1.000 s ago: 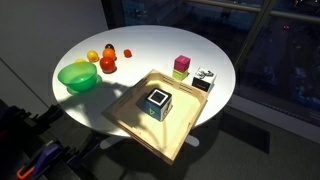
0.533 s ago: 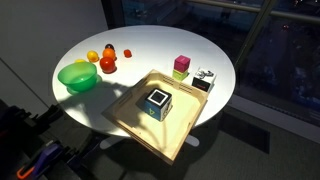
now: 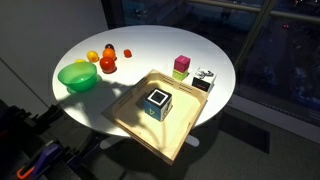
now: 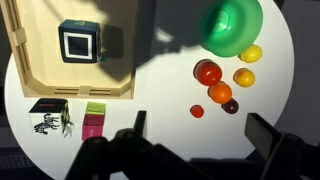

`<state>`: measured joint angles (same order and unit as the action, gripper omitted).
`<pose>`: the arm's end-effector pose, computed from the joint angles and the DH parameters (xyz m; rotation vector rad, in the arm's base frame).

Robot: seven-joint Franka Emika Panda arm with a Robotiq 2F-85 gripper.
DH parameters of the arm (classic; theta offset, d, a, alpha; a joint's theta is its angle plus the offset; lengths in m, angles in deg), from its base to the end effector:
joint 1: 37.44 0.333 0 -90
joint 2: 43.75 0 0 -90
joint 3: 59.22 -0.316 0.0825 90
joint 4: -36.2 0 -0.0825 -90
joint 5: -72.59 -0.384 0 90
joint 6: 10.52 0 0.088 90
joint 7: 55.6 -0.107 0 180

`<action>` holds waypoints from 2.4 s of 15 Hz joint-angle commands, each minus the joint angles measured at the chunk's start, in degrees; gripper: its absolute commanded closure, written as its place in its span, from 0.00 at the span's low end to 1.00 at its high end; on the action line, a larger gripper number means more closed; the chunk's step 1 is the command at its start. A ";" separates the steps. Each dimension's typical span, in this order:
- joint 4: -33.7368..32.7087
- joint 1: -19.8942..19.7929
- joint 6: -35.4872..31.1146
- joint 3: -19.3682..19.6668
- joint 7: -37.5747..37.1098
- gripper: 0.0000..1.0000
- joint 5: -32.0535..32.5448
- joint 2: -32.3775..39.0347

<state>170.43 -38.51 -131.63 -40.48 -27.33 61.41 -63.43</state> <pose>0.4309 -0.1529 0.4708 -2.9063 -0.0972 -0.2876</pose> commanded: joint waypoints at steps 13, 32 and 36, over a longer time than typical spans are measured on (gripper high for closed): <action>-0.10 -3.82 -0.41 -3.97 -3.35 0.00 2.78 1.08; -2.87 -7.41 -3.75 -4.58 -10.36 0.00 9.34 4.69; -3.65 -7.98 -3.59 -4.19 -10.25 0.00 9.14 5.36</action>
<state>169.11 -45.78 -136.62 -44.78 -36.49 70.53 -59.30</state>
